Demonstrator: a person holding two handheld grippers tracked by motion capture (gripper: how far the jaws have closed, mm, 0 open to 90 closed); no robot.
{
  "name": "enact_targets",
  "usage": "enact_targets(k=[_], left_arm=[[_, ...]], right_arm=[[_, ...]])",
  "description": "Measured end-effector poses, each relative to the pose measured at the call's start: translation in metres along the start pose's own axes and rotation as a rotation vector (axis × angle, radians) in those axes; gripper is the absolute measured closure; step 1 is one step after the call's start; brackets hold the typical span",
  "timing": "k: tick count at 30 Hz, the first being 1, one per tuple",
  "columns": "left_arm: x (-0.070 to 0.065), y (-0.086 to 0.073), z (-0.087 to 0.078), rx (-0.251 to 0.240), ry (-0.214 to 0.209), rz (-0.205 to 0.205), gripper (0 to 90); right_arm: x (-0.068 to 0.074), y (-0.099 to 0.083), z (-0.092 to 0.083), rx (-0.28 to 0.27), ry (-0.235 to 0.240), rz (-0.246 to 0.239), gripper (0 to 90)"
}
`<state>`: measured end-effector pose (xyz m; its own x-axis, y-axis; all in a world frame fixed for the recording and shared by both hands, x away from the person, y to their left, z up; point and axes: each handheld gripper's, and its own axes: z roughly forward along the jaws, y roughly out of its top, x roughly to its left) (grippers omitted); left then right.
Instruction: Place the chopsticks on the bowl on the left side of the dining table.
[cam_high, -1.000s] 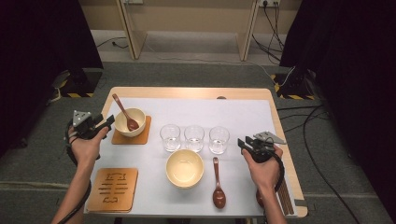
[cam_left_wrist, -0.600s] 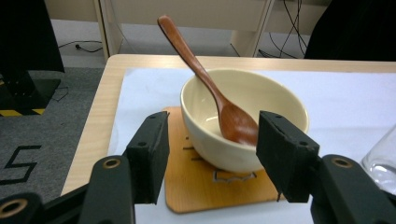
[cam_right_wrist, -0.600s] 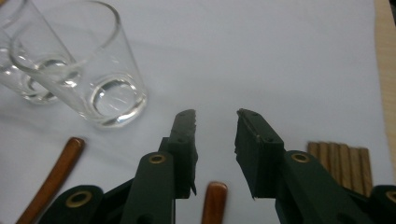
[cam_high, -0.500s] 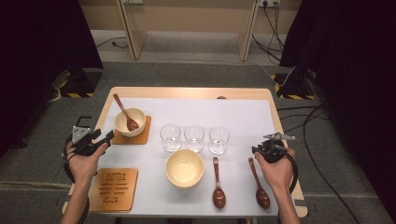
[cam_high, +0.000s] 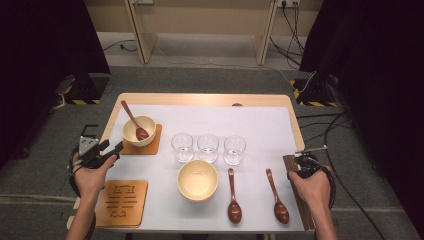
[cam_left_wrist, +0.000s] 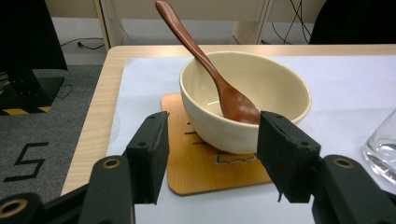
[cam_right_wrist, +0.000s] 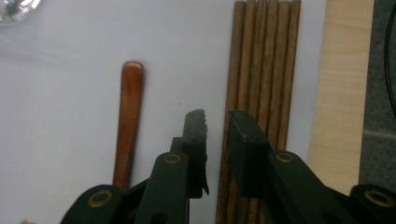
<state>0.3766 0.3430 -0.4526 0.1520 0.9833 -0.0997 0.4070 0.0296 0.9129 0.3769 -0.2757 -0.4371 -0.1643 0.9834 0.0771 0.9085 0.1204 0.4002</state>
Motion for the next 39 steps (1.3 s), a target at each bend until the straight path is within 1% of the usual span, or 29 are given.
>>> enact_targets(k=[6,7,8,9,10,11,12,13,14,16,19,22,24,26,28,29,31,35,36,39], left_arm=[[0.0,-0.003,-0.001,0.006,0.0,-0.005,42.9],[0.0,-0.003,-0.001,0.007,0.0,-0.005,42.9],[0.0,-0.003,-0.001,0.008,-0.002,-0.006,42.9],[-0.001,-0.003,-0.002,0.007,-0.003,-0.007,42.9],[-0.001,-0.003,-0.002,0.007,-0.003,-0.006,42.9],[-0.001,-0.003,-0.002,0.006,-0.002,-0.005,42.9],[0.0,-0.003,-0.003,0.005,-0.001,-0.006,42.9],[0.0,-0.003,-0.003,0.004,-0.001,-0.007,42.9],[0.0,-0.002,-0.003,0.002,0.0,-0.007,42.9],[0.0,-0.002,-0.004,0.0,0.001,-0.007,42.9],[0.001,-0.002,-0.005,-0.001,0.003,-0.01,42.9],[0.001,-0.002,-0.004,0.0,0.003,-0.012,42.9],[0.002,-0.003,-0.004,0.003,0.003,-0.012,42.8],[0.001,-0.003,-0.004,0.005,0.002,-0.01,42.8],[0.001,-0.003,-0.004,0.005,0.002,-0.009,42.7],[0.0,-0.003,-0.004,0.004,0.002,-0.009,42.7],[0.0,-0.003,-0.004,0.003,0.002,-0.009,42.7],[0.001,-0.003,-0.004,0.002,0.003,-0.01,42.7],[0.002,-0.004,-0.004,0.003,0.005,-0.012,42.7],[0.003,-0.004,-0.004,0.005,0.007,-0.014,42.7]], right_arm=[[-0.007,0.001,0.004,0.062,0.007,0.027,80.8],[-0.008,0.001,0.005,0.081,0.006,0.039,81.1],[-0.009,0.002,0.006,0.087,0.008,0.031,81.1],[-0.009,0.002,0.007,0.101,0.009,0.044,81.1],[-0.009,0.002,0.008,0.108,0.011,0.039,81.0],[-0.009,0.002,0.009,0.114,0.014,0.048,80.8],[-0.009,0.002,0.009,0.116,0.015,0.047,80.7],[-0.009,0.002,0.009,0.119,0.017,0.037,80.7],[-0.008,0.002,0.009,0.125,0.017,0.054,80.8],[-0.008,0.003,0.01,0.133,0.017,0.046,80.8],[-0.008,0.004,0.011,0.148,0.015,0.055,80.7],[-0.009,0.004,0.012,0.157,0.014,0.047,80.4],[-0.008,0.005,0.012,0.165,0.015,0.065,80.0],[-0.008,0.006,0.012,0.174,0.007,0.056,79.9],[-0.005,0.008,0.013,0.185,0.004,0.058,80.2],[-0.005,0.008,0.014,0.188,0.004,0.049,80.4],[-0.003,0.009,0.017,0.205,-0.002,0.045,80.5],[0.0,0.01,0.019,0.225,-0.009,0.05,79.4],[0.0,0.01,0.019,0.225,-0.01,0.042,79.4],[0.002,0.01,0.019,0.244,-0.013,0.041,79.6]])
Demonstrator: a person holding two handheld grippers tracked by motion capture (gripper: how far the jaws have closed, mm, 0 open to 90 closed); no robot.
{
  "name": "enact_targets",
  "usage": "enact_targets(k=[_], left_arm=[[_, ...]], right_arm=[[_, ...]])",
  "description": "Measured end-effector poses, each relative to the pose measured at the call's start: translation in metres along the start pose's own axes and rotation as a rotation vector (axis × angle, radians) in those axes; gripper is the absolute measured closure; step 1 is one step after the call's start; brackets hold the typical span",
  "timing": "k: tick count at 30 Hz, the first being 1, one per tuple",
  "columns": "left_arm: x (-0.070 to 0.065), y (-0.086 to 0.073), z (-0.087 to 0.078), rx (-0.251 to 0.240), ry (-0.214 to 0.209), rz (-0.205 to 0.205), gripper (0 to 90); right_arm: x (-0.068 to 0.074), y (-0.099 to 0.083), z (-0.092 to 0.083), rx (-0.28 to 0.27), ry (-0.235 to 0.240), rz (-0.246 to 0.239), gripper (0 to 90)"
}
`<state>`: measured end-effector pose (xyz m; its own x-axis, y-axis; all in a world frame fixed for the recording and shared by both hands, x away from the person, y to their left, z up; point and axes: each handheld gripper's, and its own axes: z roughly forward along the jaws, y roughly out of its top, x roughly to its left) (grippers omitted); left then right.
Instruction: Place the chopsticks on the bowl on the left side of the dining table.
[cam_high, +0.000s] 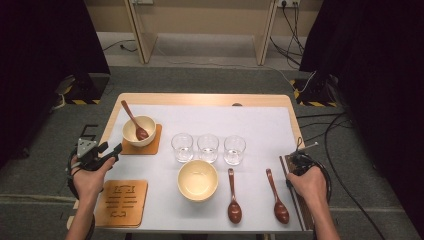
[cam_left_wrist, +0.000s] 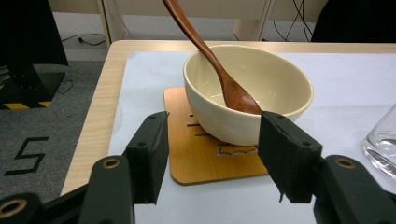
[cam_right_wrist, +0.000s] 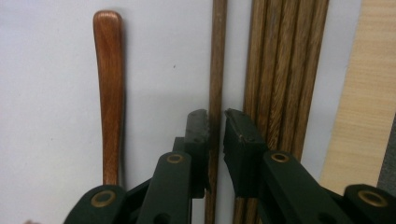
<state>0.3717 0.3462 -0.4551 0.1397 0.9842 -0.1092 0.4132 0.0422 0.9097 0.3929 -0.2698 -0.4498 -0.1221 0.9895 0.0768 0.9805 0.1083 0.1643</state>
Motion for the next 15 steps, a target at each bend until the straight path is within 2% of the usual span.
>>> enact_targets(k=[10,15], left_arm=[[0.0009,-0.0004,-0.0002,0.001,0.0,-0.002,42.7],[0.0016,-0.0004,-0.0003,0.001,0.003,0.0,42.8]], right_arm=[[0.0043,0.0017,0.0007,0.075,-0.02,-0.013,81.0],[0.0091,0.0058,0.002,0.106,-0.061,-0.007,83.3]])
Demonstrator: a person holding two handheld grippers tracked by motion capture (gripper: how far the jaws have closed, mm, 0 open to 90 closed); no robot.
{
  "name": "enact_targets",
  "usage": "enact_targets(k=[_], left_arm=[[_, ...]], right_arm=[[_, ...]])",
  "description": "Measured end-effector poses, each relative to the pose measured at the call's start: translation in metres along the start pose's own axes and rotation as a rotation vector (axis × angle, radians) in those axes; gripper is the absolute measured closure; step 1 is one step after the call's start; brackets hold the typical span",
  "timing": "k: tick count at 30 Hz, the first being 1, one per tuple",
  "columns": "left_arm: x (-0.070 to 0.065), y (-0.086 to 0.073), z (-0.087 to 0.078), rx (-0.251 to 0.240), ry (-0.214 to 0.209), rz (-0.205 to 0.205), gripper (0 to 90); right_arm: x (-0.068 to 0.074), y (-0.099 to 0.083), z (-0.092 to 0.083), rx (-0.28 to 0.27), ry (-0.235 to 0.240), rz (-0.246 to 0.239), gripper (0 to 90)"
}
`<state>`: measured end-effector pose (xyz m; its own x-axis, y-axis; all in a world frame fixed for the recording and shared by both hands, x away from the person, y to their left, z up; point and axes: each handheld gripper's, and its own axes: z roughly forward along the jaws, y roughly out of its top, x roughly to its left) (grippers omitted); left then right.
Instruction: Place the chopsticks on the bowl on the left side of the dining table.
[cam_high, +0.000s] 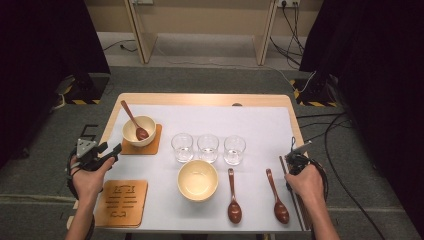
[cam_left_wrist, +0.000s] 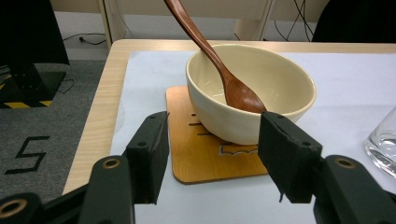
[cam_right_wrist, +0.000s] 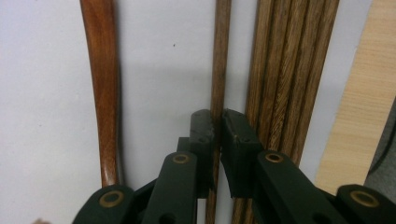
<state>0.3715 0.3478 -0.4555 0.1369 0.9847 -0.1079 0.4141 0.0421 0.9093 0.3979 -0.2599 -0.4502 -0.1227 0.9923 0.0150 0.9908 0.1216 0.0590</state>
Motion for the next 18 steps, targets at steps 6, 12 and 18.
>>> enact_targets(k=[6,12,18], left_arm=[[-0.0005,0.0007,-0.0008,-0.005,-0.005,-0.001,42.8],[-0.0009,0.0014,-0.0018,-0.007,-0.007,-0.003,42.8],[0.0011,0.0019,-0.0029,-0.011,-0.001,-0.006,42.8]], right_arm=[[0.005,0.0035,0.0007,0.02,-0.029,-0.006,85.0],[0.0027,0.0051,0.0005,0.031,-0.018,-0.021,85.2],[0.0006,0.0051,-0.0012,0.018,0.008,-0.015,85.2]])
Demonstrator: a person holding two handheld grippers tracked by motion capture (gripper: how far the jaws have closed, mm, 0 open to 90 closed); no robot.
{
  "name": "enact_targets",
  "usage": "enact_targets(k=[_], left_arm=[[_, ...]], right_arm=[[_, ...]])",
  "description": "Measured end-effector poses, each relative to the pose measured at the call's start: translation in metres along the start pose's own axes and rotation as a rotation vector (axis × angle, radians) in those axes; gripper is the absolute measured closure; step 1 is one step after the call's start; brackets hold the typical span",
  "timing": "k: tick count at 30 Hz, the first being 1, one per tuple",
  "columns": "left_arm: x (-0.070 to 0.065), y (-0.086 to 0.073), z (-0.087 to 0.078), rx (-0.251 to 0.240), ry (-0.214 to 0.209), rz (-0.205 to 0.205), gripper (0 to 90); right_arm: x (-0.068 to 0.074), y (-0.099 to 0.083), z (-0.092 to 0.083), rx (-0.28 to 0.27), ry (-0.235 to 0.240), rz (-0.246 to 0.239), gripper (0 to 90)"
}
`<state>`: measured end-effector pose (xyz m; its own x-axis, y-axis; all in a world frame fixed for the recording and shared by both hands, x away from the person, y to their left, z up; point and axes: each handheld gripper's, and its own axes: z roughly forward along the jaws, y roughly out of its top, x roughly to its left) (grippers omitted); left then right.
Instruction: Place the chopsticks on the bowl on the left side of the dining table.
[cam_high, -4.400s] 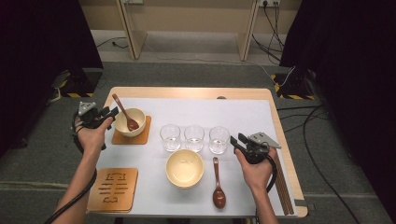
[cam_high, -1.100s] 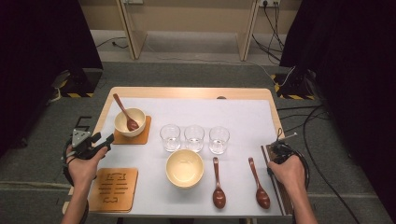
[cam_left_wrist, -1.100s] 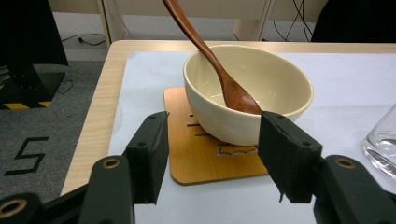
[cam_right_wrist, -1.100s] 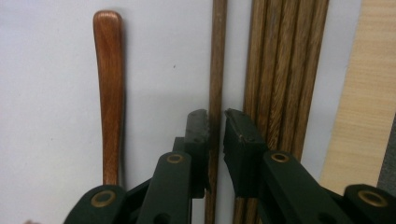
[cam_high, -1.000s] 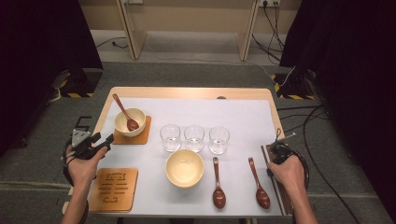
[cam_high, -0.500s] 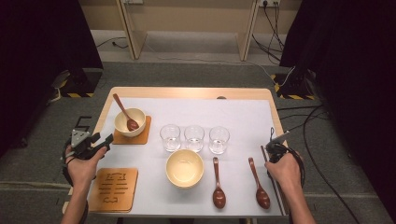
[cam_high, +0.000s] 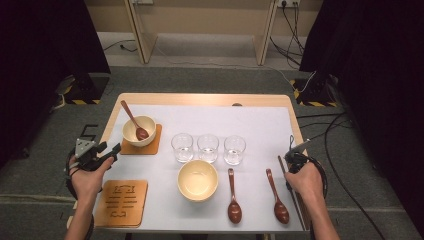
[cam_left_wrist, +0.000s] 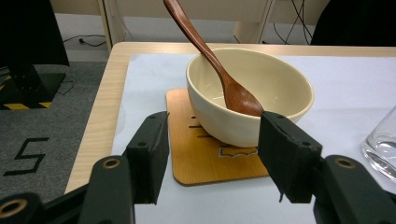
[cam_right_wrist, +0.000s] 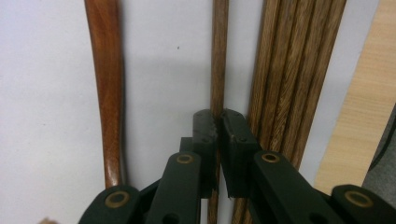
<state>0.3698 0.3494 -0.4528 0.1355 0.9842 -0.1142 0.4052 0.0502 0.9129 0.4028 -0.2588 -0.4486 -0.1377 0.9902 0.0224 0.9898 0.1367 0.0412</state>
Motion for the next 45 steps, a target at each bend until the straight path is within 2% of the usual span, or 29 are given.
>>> enact_targets(k=[6,17,21,24,28,33,39,45], left_arm=[[0.002,0.001,-0.002,-0.006,0.003,-0.007,42.8],[0.002,0.001,-0.002,-0.008,0.002,-0.008,42.8],[0.002,0.002,-0.003,-0.01,0.002,-0.006,42.8],[0.002,0.002,-0.003,-0.009,-0.002,-0.009,42.8],[0.002,0.002,-0.003,-0.009,-0.003,-0.01,42.8],[0.002,0.002,-0.004,-0.012,-0.002,-0.01,42.8],[0.002,0.002,-0.005,-0.013,0.0,-0.01,42.8],[0.003,0.002,-0.007,-0.016,0.005,-0.014,42.8]], right_arm=[[0.003,0.002,-0.011,-0.047,0.01,-0.02,85.2],[0.007,0.007,-0.03,-0.121,0.019,-0.025,85.2],[0.008,0.009,-0.035,-0.133,0.024,-0.013,85.2],[0.007,0.01,-0.038,-0.159,0.021,-0.024,85.1],[0.008,0.012,-0.043,-0.18,0.024,-0.008,85.2],[0.008,0.014,-0.05,-0.234,0.019,-0.027,85.2],[0.011,0.016,-0.057,-0.286,0.016,-0.014,85.1],[0.012,0.019,-0.063,-0.335,0.016,-0.027,85.1]])
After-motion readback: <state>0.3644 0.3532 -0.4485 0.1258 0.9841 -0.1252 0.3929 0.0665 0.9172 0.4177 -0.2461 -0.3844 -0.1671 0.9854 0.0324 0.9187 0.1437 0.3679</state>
